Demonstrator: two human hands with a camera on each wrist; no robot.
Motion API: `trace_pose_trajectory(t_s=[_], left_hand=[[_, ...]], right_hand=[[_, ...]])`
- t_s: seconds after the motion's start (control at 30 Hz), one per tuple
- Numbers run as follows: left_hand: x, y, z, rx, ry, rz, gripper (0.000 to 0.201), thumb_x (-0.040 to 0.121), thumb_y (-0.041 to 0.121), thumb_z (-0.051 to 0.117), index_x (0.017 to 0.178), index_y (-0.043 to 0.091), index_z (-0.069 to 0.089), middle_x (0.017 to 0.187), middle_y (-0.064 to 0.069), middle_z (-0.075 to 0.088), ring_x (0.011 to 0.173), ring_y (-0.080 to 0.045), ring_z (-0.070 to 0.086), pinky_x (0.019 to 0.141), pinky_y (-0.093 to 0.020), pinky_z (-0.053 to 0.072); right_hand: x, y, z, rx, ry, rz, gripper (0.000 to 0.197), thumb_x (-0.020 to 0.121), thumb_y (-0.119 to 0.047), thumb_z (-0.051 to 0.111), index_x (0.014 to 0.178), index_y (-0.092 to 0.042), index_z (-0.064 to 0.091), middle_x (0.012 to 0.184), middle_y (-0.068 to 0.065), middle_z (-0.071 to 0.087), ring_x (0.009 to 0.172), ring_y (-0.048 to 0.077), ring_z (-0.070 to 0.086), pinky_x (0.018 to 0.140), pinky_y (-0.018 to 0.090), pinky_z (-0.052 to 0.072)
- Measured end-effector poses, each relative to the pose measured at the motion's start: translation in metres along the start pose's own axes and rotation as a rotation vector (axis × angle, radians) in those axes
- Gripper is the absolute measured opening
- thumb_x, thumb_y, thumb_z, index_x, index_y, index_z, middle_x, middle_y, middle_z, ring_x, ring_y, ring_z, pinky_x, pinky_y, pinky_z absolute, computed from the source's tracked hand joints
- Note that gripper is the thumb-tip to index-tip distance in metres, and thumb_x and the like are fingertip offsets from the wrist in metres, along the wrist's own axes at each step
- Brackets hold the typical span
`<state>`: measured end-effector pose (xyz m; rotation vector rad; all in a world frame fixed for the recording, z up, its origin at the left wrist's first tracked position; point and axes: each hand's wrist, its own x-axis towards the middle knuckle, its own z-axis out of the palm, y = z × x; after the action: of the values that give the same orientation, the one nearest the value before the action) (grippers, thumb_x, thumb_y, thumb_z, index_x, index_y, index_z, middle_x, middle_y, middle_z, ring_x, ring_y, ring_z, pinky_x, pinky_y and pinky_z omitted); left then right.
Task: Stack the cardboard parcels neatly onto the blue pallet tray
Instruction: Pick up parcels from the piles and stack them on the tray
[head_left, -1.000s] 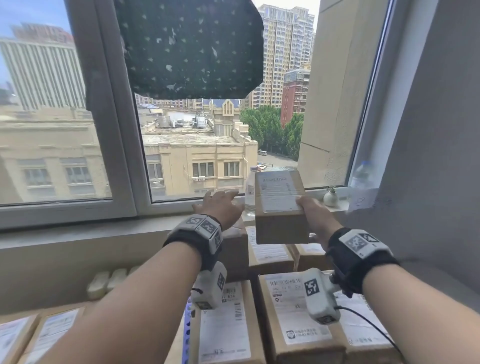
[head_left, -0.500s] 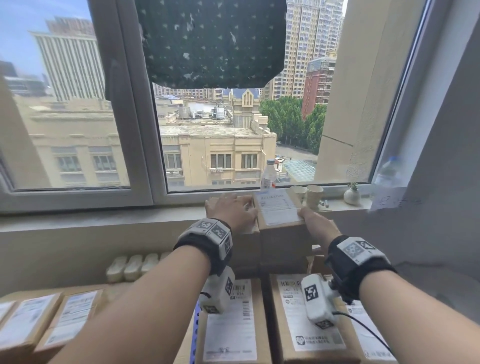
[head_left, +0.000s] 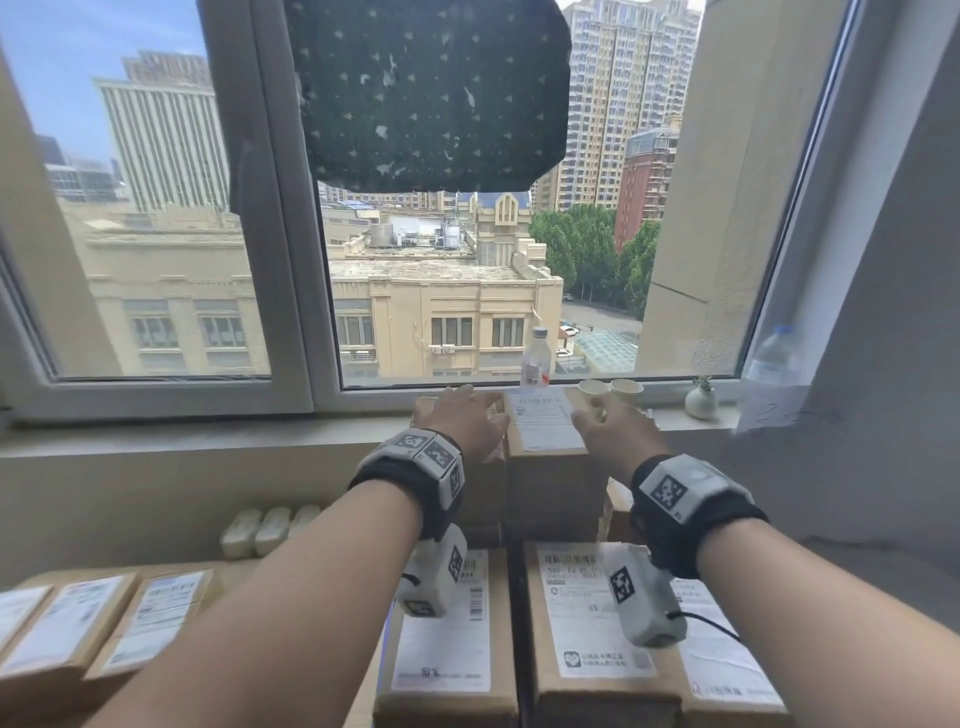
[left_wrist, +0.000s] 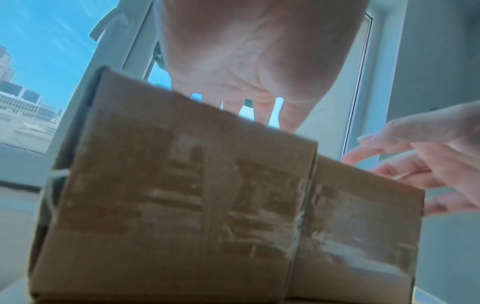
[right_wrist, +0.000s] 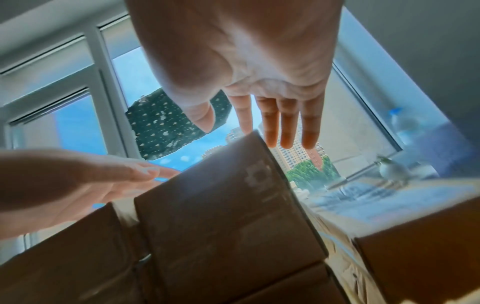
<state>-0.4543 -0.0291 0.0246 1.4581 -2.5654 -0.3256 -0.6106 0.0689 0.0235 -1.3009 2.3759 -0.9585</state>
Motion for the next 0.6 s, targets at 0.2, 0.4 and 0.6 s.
trace_pose_trajectory(t_s=[0.2, 0.4, 0.6], left_hand=[[-0.03, 0.003, -0.015, -0.016, 0.046, -0.036, 0.053, 0.102, 0.046, 0.033, 0.153, 0.033, 0.027, 0.164, 0.0, 0.014, 0.151, -0.02, 0.013, 0.12, -0.054, 0.013], [-0.073, -0.017, -0.01, 0.017, 0.121, -0.098, 0.051, 0.101, 0.041, 0.038, 0.15, 0.032, 0.029, 0.162, 0.0, 0.016, 0.15, -0.021, 0.017, 0.119, -0.058, 0.005], [-0.118, -0.054, -0.012, -0.023, 0.172, -0.2, 0.048, 0.1, 0.04, 0.037, 0.146, 0.028, 0.037, 0.157, -0.001, 0.028, 0.145, -0.022, 0.025, 0.117, -0.055, 0.019]], right_hand=[[-0.024, -0.022, -0.004, -0.311, 0.056, -0.234, 0.049, 0.099, -0.038, 0.043, 0.145, -0.022, 0.04, 0.146, 0.007, 0.044, 0.134, 0.027, 0.04, 0.106, 0.042, 0.035], [-0.052, -0.039, 0.01, -0.371, 0.043, -0.455, 0.04, 0.1, -0.024, 0.04, 0.138, -0.019, 0.048, 0.141, 0.006, 0.048, 0.133, 0.025, 0.039, 0.106, 0.043, 0.035], [-0.077, -0.06, 0.041, -0.356, -0.004, -0.58, 0.038, 0.098, -0.023, 0.041, 0.134, -0.018, 0.051, 0.137, 0.007, 0.051, 0.129, 0.026, 0.04, 0.105, 0.042, 0.039]])
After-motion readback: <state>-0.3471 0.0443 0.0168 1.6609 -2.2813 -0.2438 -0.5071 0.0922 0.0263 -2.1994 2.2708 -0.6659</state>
